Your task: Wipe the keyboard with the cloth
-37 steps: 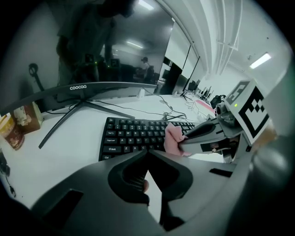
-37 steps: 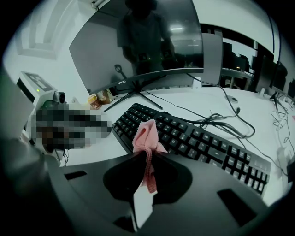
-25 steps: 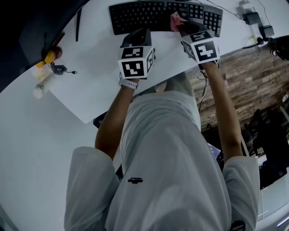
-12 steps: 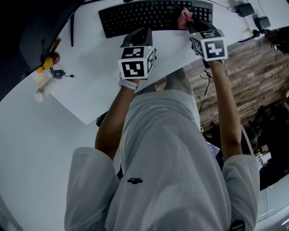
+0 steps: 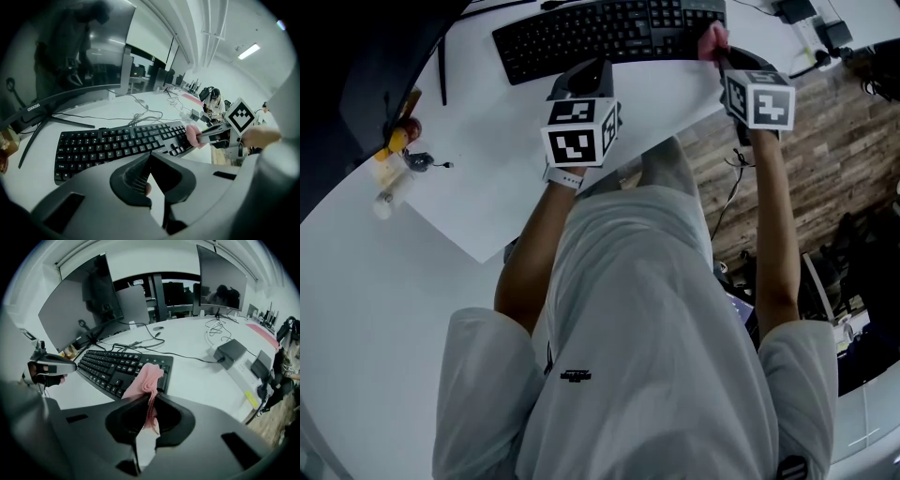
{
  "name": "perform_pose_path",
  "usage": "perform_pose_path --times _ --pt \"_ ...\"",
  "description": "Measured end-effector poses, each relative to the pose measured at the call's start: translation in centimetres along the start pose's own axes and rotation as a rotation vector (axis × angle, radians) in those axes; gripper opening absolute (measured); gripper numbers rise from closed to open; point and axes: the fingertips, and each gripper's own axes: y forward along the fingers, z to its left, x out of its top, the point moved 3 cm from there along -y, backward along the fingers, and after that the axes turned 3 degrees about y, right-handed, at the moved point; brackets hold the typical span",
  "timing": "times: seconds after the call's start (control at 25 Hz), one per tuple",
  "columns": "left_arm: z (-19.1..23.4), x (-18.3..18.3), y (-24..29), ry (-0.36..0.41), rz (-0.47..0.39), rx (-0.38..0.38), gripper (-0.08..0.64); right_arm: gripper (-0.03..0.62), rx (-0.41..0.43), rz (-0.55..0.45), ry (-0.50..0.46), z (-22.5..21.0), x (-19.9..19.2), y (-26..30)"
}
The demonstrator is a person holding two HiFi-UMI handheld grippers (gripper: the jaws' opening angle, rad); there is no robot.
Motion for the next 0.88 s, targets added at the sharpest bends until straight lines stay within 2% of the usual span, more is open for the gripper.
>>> perform_pose_path --times 0.16,0.4,0.68,0.88 --pt "-0.4 0.2 0.0 0.011 -0.002 -0.006 0.020 0.037 -0.011 -0.028 0.064 -3.1 -1.9 0.7" --pt "-0.6 0.6 -0.7 0.019 -0.012 -0.005 0.020 0.035 -0.139 0.008 0.084 -5.8 -2.3 -1.4" --pt "-0.3 0.8 -2.1 0.016 -0.026 0.000 0.020 0.035 -0.143 0.002 0.092 -4.8 -2.9 -1.9" --pt "-0.1 0.7 -3.2 0.003 -0.036 0.006 0.020 0.036 -0.107 0.021 0.121 -2.5 -3.6 -1.2"
